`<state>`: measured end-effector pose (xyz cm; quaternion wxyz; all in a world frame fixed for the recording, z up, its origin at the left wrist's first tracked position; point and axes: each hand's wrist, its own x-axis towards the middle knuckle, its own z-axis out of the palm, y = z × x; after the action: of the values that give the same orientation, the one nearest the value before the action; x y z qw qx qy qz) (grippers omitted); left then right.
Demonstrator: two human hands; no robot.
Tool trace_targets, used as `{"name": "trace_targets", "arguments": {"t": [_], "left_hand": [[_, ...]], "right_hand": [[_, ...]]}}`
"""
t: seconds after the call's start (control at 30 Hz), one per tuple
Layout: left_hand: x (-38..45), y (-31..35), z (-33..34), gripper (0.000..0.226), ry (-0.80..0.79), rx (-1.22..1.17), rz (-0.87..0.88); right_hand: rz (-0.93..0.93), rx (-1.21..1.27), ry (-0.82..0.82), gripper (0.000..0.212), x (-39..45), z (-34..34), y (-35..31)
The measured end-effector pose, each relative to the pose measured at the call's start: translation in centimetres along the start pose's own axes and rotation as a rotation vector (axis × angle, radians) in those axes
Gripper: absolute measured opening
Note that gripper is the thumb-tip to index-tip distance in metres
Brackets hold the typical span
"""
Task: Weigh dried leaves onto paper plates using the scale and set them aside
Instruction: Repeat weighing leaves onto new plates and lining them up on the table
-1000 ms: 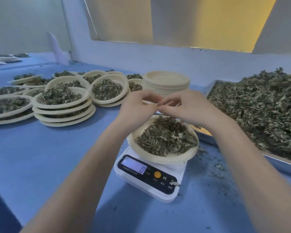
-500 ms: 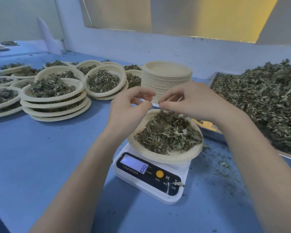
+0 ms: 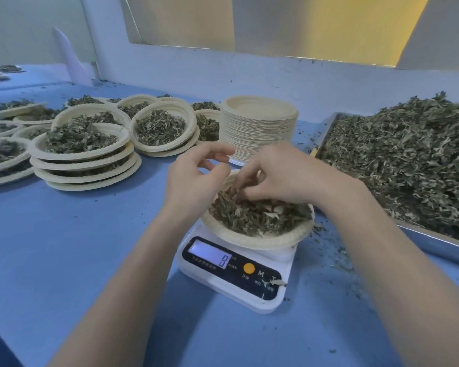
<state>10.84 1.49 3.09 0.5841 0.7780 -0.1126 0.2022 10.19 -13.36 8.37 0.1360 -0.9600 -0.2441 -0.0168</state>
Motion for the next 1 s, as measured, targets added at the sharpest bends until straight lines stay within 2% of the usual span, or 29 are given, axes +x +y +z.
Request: {"name": "trace_targets", "arguments": {"t": [0.2, 0.3, 0.7, 0.8, 0.9, 0.93, 1.0], "left_hand": [[0.3, -0.4, -0.2, 0.027, 0.062, -0.05, -0.037], [0.3, -0.5, -0.2, 0.021, 0.05, -0.07, -0.067], [0.4, -0.9, -0.2, 0.021, 0.014, -0.072, -0.129], [0.5, -0.9, -0.3, 0.023, 0.01, -0.066, -0.131], [0.5, -0.9, -0.2, 0.024, 0.004, -0.062, -0.134], [0.5, -0.9, -0.2, 0.025, 0.002, -0.06, -0.134], [0.4, -1.0, -0.2, 0.024, -0.001, -0.053, -0.129]], "right_hand": [[0.041, 0.329, 0.271, 0.007, -1.0, -2.2, 1.4], [0.078, 0.381, 0.375, 0.007, -1.4, -2.8, 2.1], [0.084, 0.38, 0.479, 0.009, -1.4, -2.9, 3.0], [0.124, 0.308, 0.556, 0.01, -1.6, -3.4, 3.9], [0.272, 0.052, 0.605, 0.013, -1.8, -3.9, 5.5], [0.342, -0.051, 0.574, 0.015, -1.9, -3.9, 6.1], [0.482, -0.213, 0.398, 0.019, -2.2, -3.7, 7.0]]}}
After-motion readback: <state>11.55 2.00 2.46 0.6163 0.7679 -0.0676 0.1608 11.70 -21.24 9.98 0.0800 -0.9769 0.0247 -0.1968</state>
